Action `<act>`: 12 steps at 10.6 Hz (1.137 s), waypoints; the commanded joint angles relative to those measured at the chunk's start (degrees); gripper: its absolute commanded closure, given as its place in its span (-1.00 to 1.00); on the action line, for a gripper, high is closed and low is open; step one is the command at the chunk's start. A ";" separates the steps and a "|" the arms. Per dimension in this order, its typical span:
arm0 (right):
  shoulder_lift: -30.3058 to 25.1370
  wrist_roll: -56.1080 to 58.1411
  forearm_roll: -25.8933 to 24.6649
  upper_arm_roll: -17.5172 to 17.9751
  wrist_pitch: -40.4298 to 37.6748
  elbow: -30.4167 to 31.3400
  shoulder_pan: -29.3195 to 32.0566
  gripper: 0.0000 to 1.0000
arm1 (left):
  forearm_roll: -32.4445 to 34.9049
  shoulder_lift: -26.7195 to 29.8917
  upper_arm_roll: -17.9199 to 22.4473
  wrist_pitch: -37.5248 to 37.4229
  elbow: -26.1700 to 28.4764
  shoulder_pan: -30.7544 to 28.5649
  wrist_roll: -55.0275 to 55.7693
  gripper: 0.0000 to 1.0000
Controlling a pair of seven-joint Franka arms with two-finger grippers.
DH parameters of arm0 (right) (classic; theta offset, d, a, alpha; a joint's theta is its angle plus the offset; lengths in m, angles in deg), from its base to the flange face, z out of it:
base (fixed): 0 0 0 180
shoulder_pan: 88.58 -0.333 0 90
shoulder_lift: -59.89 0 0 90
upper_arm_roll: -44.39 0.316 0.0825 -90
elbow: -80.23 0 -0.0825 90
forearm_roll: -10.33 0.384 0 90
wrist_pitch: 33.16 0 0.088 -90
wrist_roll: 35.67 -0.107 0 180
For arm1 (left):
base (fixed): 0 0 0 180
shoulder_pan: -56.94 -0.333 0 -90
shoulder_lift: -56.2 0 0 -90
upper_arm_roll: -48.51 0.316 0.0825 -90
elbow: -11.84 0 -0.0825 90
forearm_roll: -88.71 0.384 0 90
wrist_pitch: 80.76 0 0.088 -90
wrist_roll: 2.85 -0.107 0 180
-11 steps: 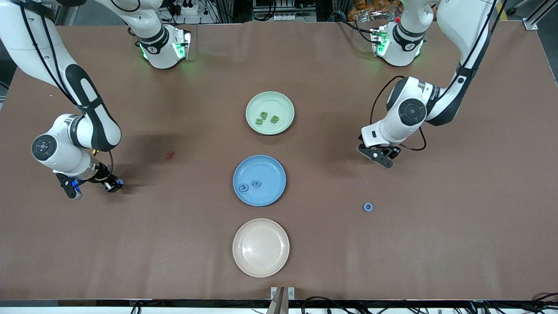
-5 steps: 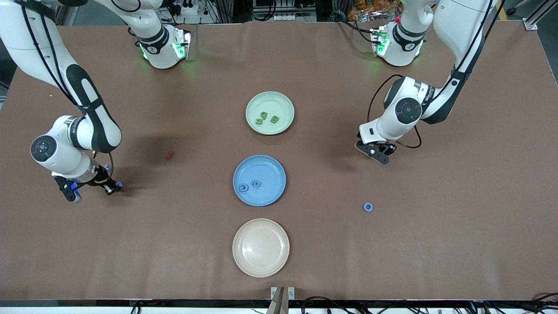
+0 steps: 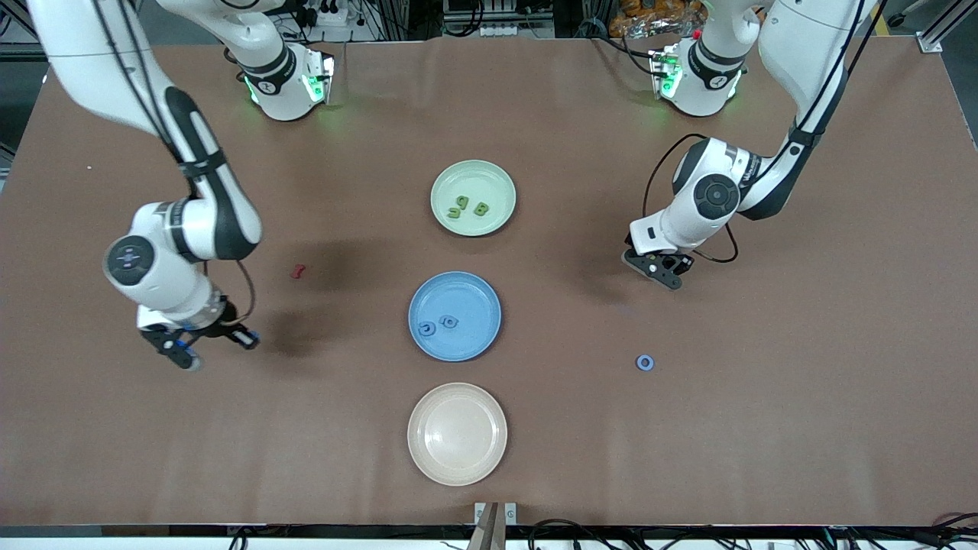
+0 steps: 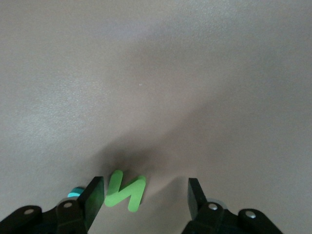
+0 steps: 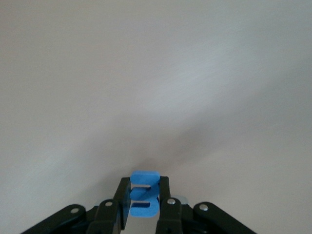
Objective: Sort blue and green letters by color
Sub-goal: 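Grasp the blue E with the right gripper while the left reaches green N, then place the blue E on the blue plate while the left gripper grasps N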
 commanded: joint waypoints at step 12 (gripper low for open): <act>11.52 -11.22 4.91 -1.96 -0.23 -17.15 -33.18 0.96 | 0.54 0.45 -2.47 1.66 -1.52 -0.35 7.55 1.00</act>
